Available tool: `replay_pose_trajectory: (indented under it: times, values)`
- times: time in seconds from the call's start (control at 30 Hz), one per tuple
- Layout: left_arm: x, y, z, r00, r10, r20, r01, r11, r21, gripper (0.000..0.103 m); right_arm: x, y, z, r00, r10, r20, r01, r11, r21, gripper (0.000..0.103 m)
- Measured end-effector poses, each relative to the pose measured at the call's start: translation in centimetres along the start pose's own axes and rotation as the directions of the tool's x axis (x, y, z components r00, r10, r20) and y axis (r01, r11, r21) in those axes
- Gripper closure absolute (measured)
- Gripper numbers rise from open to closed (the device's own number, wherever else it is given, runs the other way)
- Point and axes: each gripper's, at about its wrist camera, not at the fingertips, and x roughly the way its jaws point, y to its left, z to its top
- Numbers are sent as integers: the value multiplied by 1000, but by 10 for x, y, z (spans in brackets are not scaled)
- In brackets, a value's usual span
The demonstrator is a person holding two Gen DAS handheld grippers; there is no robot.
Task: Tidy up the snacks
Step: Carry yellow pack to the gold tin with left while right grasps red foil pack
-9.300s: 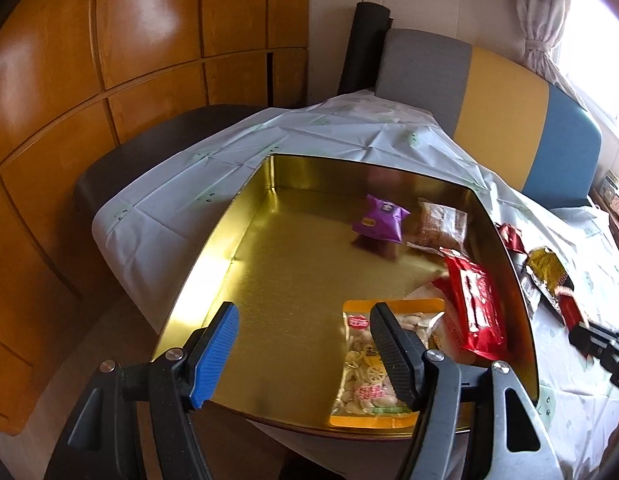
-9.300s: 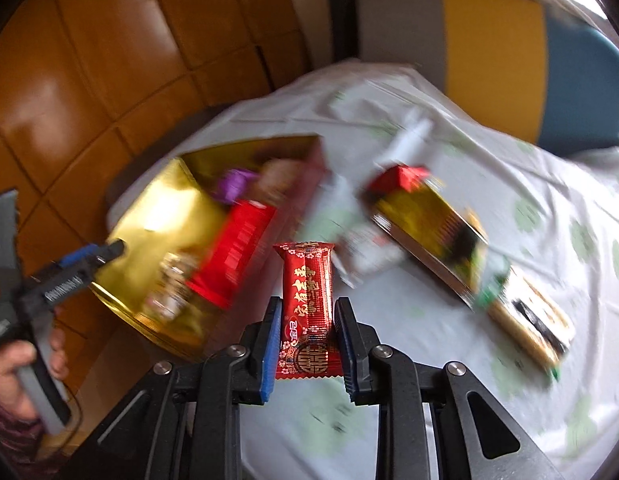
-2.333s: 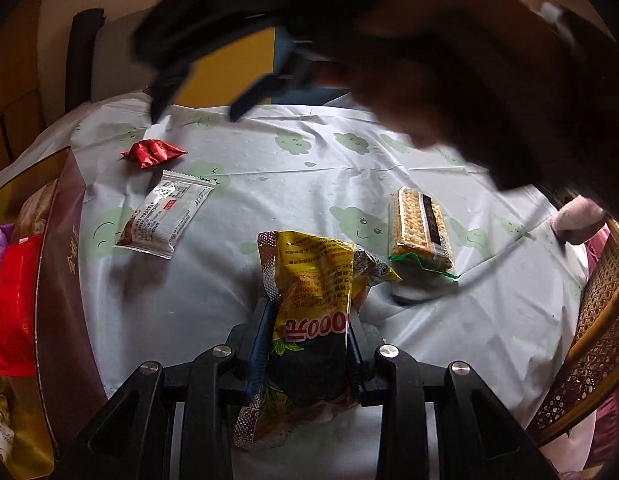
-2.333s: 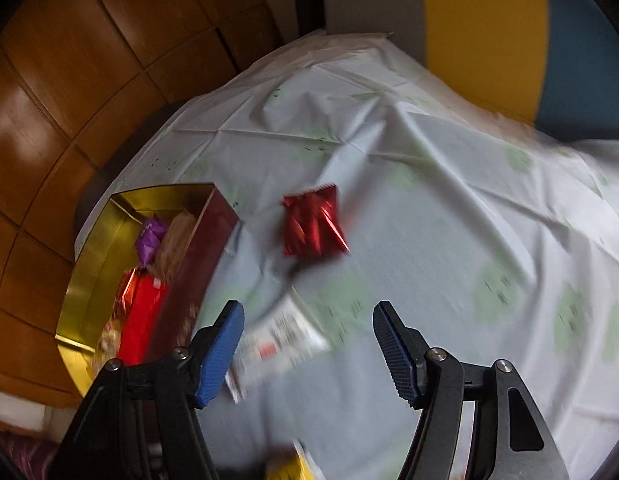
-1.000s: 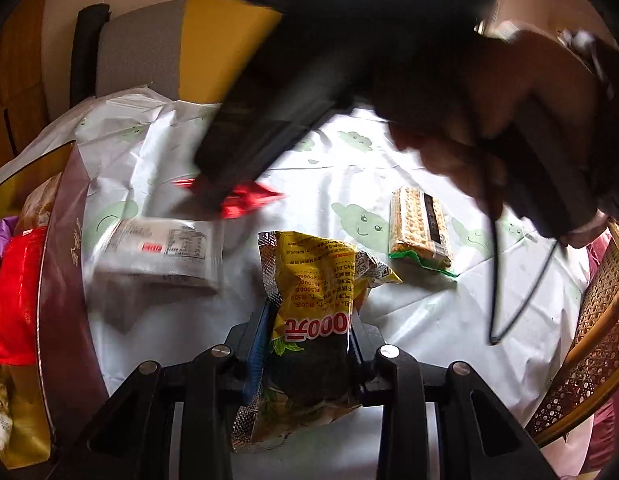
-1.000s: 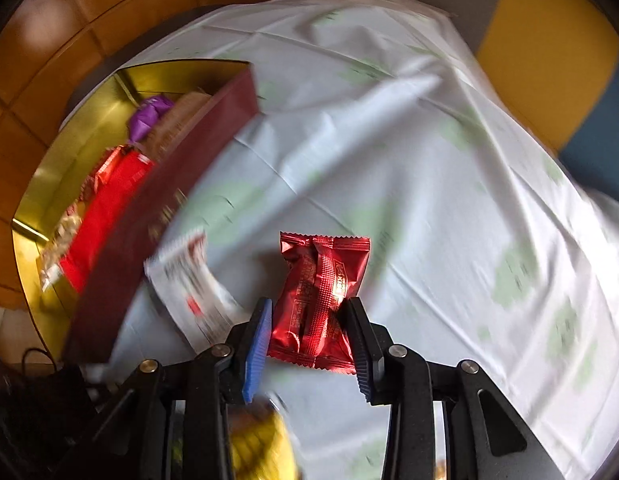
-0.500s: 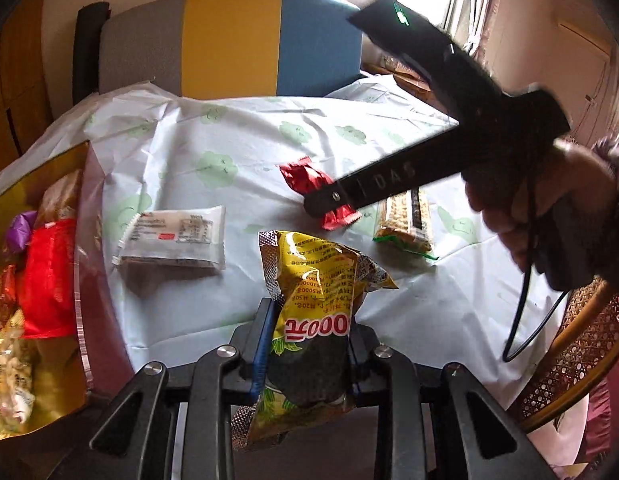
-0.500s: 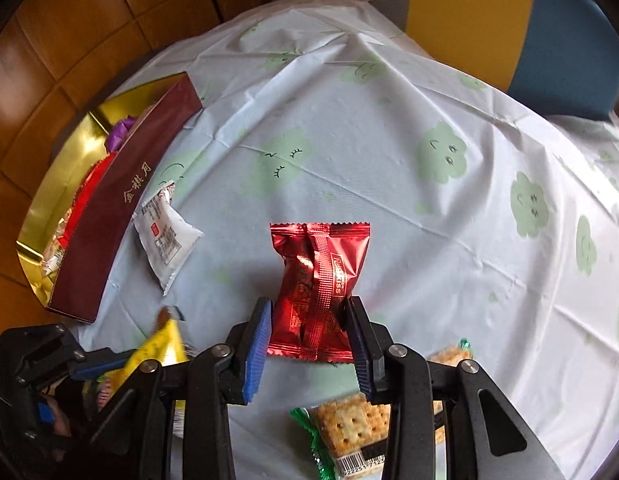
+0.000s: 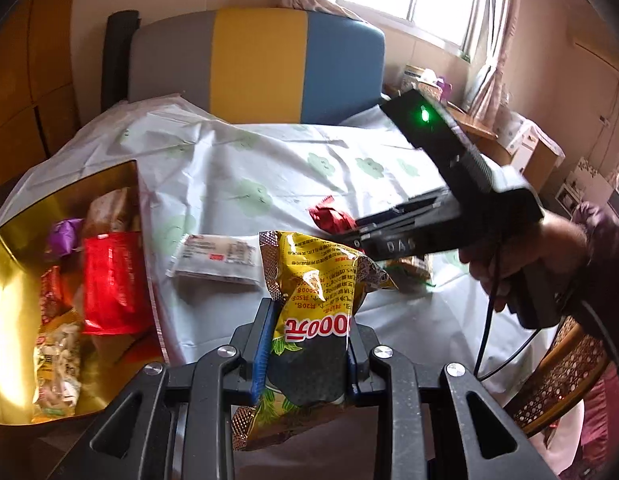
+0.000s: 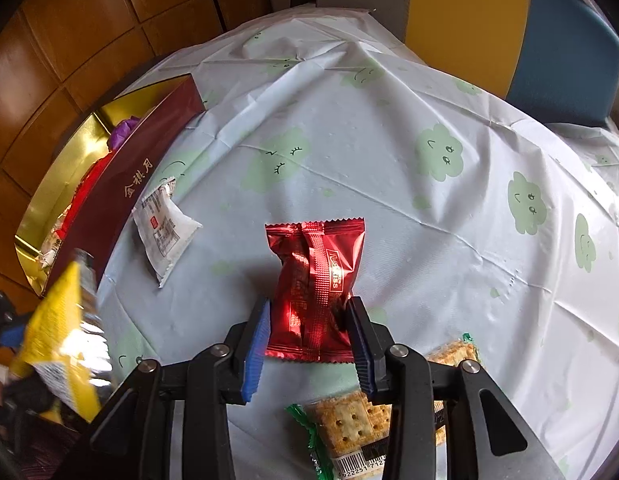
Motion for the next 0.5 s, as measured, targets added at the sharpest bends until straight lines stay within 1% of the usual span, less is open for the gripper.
replay_pose_trajectory:
  times: [0.23,0.3,0.5]
  values:
    - [-19,12,10,999,30,32,-28,999,-42,73,2,6,-1,1000,-26,5,26,999,-25,64]
    - [-24,16,12,998,48,40,-46,998,-53,73,2,6,-2,1000,-31,7,31,999,-29,64]
    - [-26,31,15,996,78,38,-74,993,-91,73,2,9,-4,999,-52,12,52,998,-46,64]
